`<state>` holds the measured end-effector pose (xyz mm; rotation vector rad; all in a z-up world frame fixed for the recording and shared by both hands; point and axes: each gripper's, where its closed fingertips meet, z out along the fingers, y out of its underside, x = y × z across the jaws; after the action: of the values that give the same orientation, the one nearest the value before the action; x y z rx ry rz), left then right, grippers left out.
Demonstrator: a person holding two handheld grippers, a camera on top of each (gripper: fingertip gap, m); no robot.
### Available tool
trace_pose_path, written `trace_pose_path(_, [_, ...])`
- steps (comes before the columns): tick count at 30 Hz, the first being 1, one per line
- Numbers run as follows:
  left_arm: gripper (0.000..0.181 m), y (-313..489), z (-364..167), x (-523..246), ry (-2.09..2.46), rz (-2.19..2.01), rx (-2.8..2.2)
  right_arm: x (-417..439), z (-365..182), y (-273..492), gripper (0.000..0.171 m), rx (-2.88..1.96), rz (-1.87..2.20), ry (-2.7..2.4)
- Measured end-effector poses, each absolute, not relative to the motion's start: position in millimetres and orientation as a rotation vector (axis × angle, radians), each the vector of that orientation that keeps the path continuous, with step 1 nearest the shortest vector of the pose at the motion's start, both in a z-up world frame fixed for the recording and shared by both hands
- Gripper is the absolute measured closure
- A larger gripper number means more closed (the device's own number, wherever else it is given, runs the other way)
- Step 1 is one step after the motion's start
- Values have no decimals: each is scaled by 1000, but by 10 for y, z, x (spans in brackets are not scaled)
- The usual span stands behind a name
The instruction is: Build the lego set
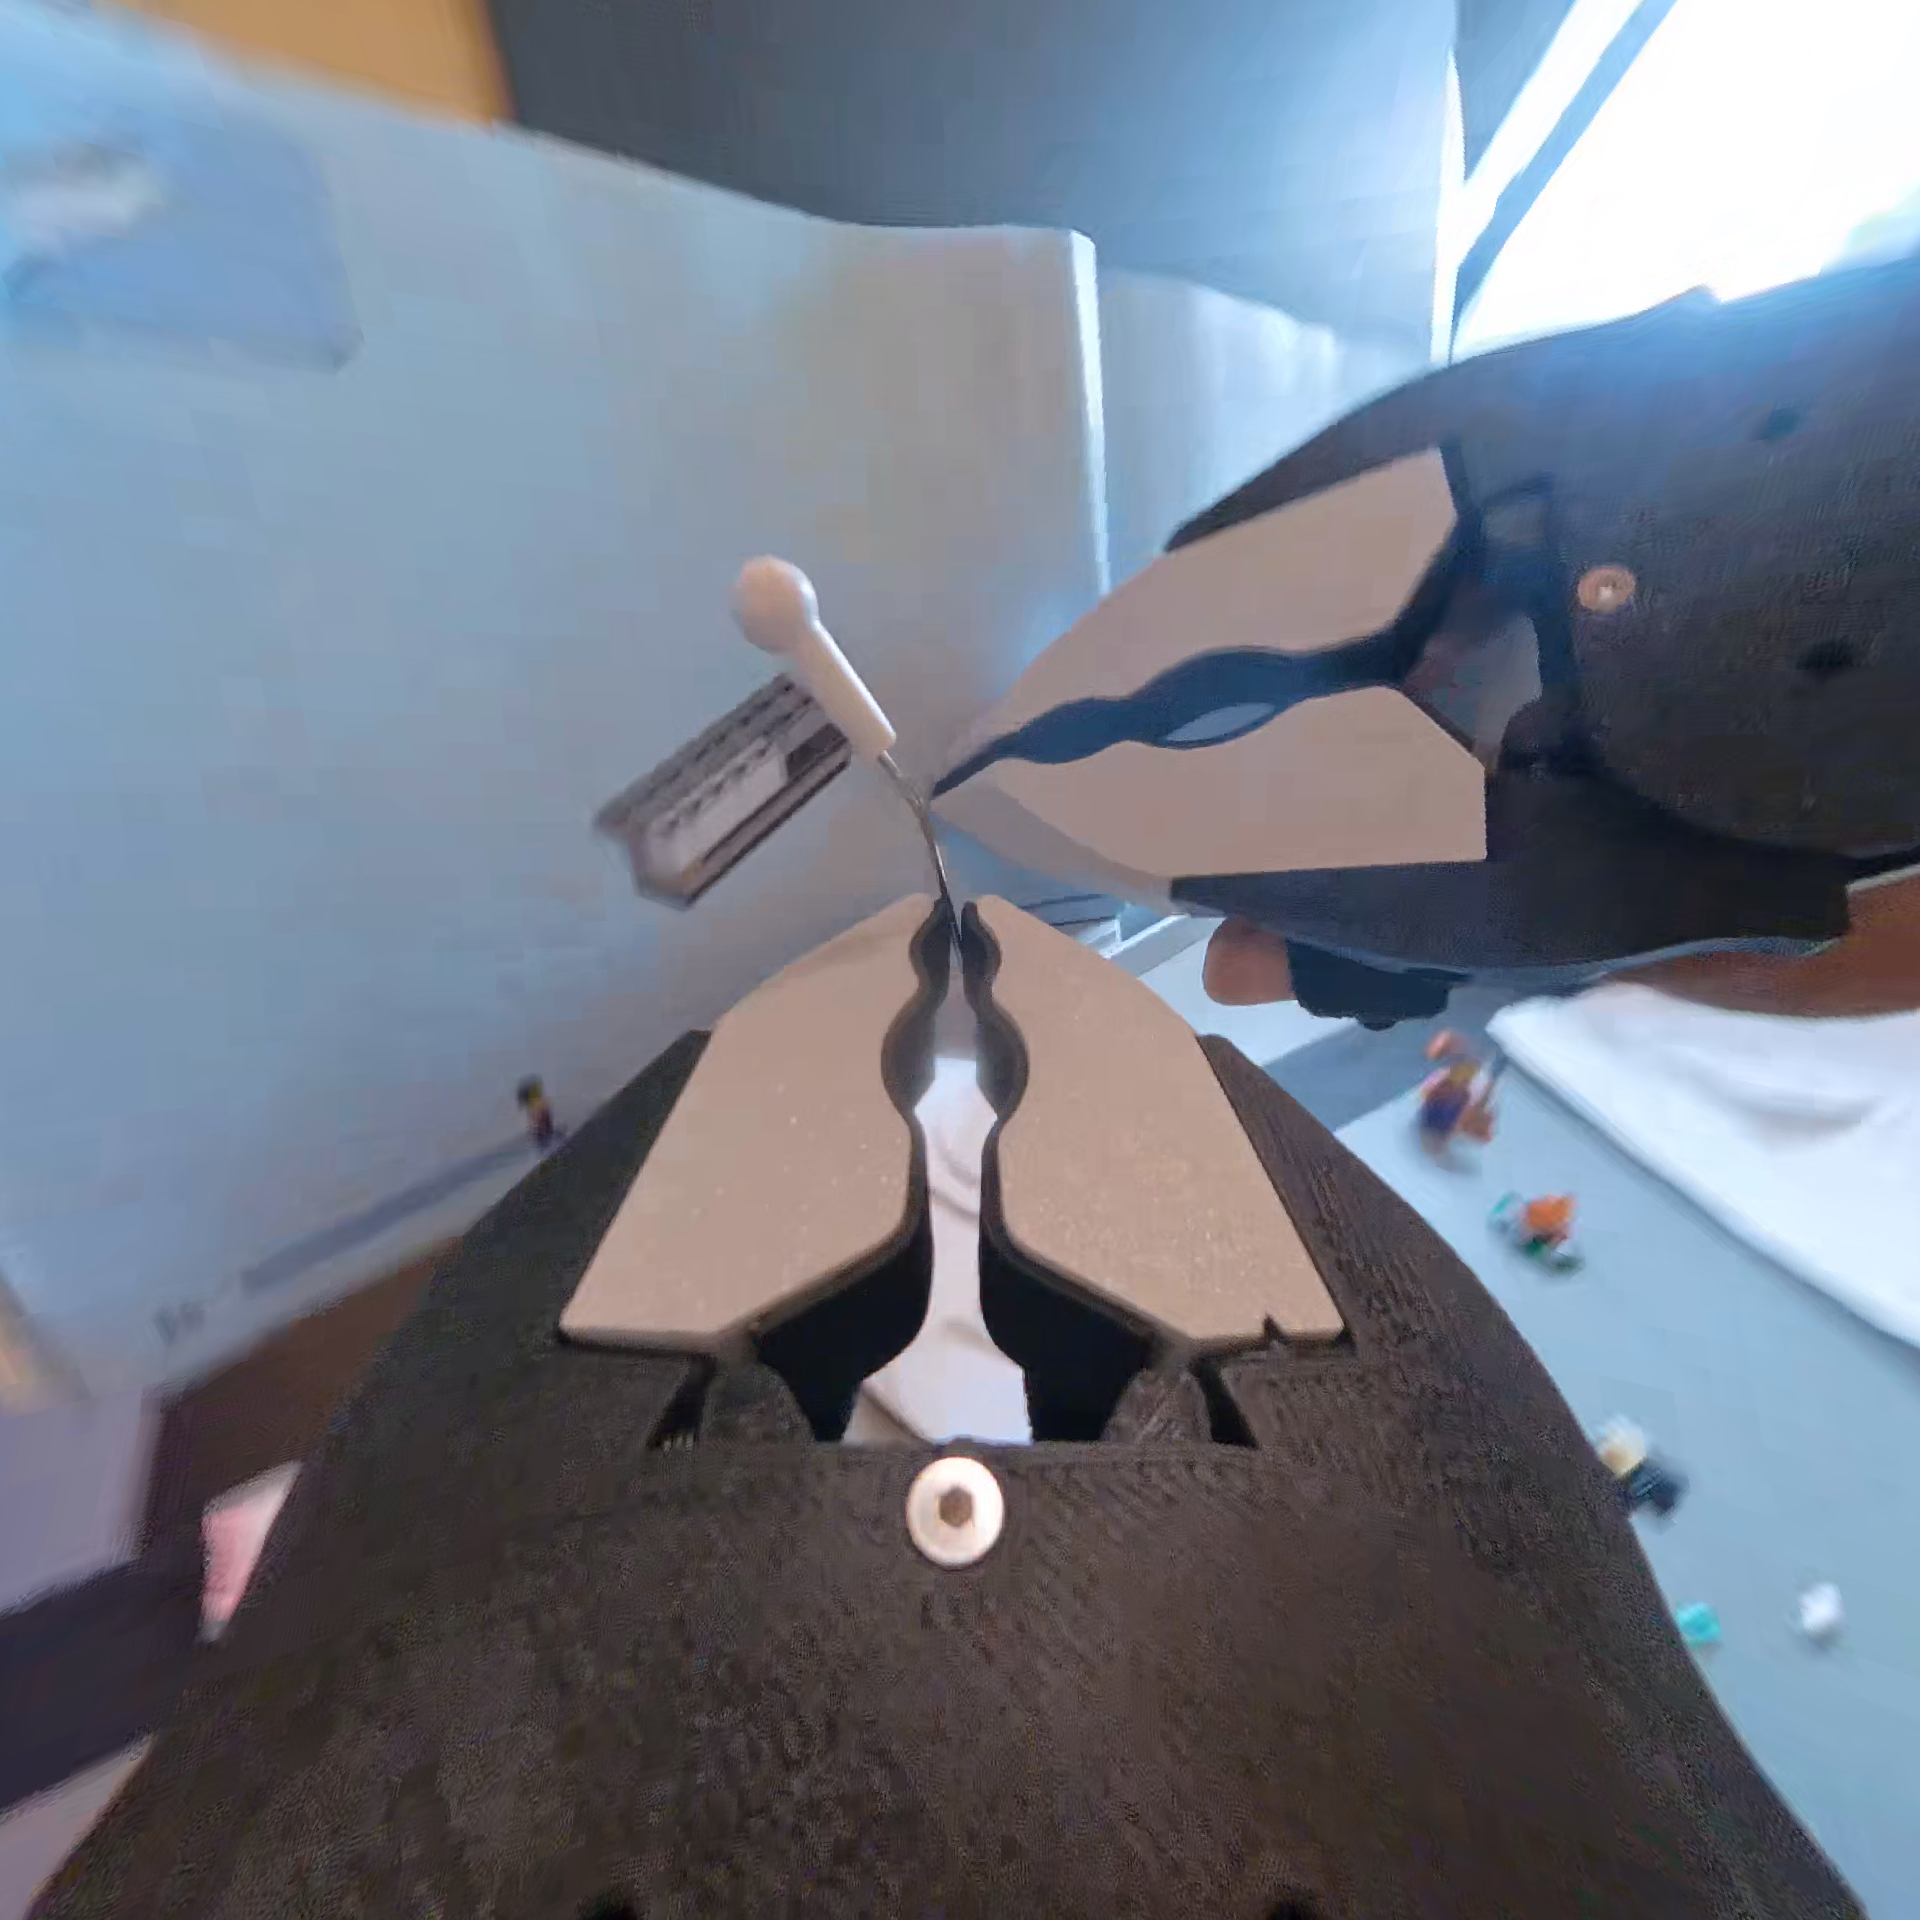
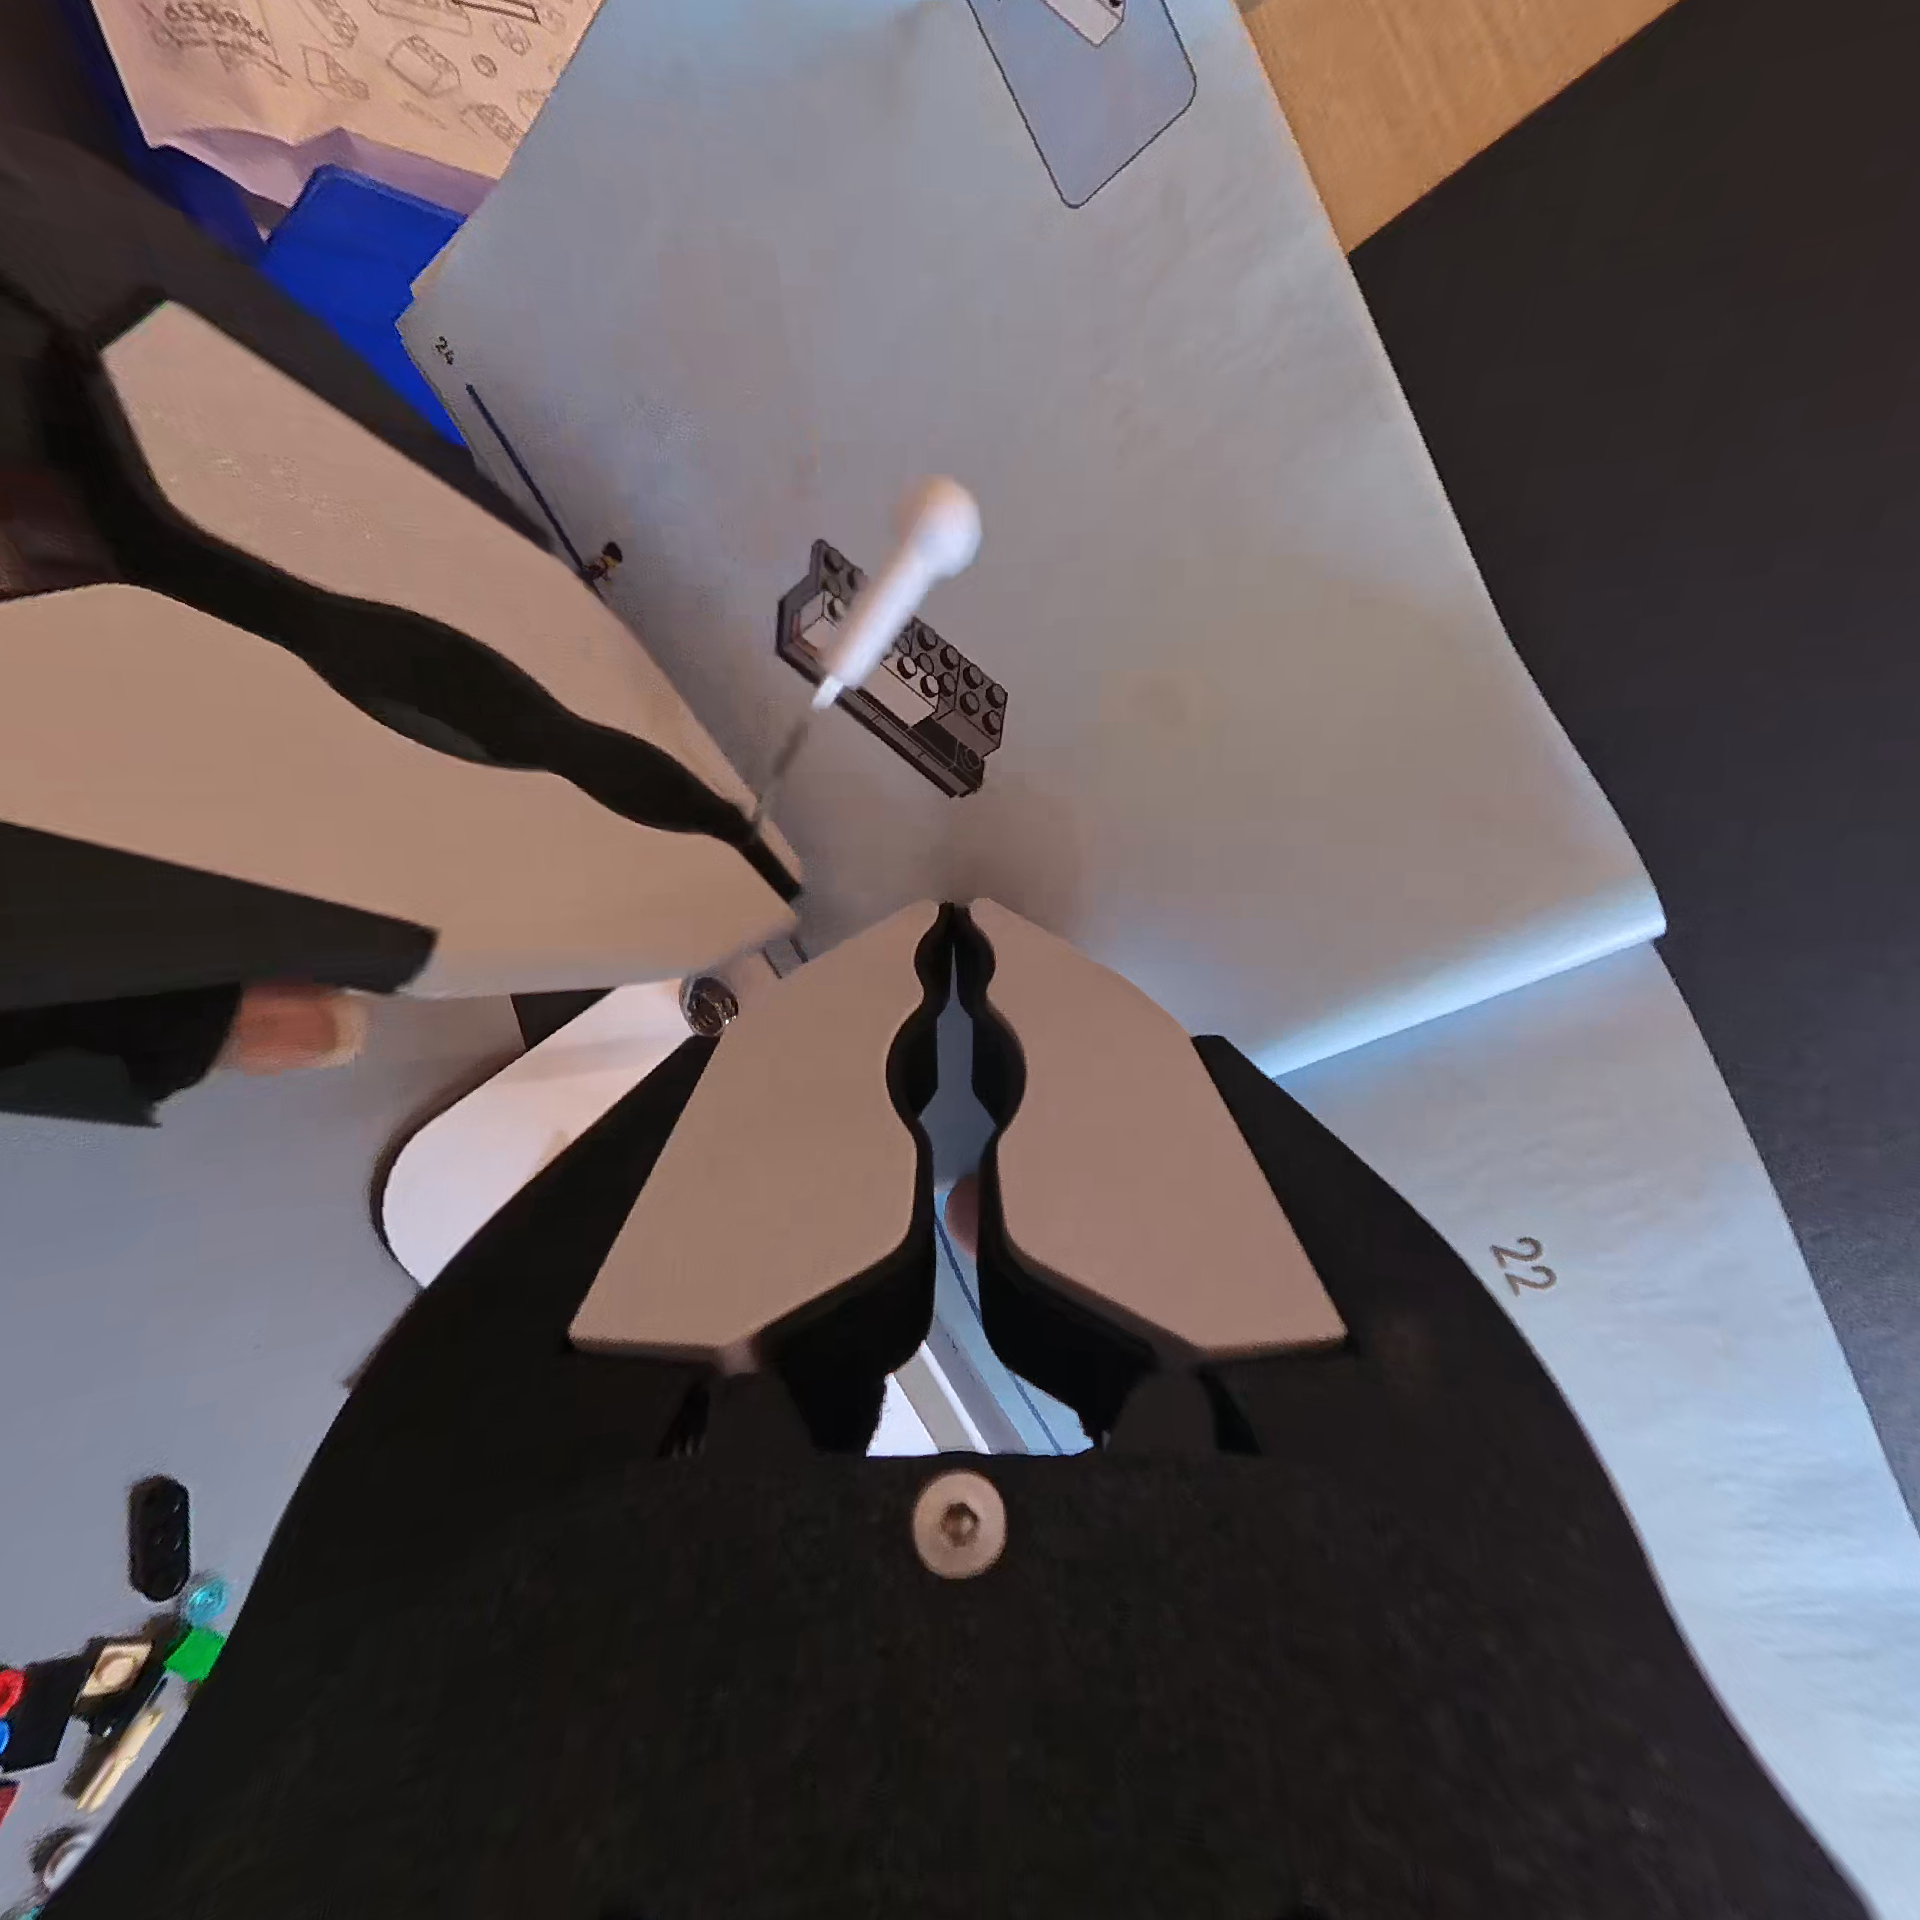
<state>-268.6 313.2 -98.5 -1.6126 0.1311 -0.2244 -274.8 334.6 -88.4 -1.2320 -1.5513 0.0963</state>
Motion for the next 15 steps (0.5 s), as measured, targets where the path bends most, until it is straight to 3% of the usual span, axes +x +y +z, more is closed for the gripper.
trace_pose_path(1, [179, 3167, -972, -2646, 232, -130, -1652, -2747, -884, 3342, 171, -1235, 115, -1545])
trace_pose_path(8, [179, 3284, -1028, -2465, 714, 373, -1765, -2417, -871, 3260, 166, -1333, 558, -1391])
trace_pose_path(15, [179, 3348, -1161, -2378, 994, 704, -1843, -1896, -989, 3409, 159, -1386, 596, -1312])
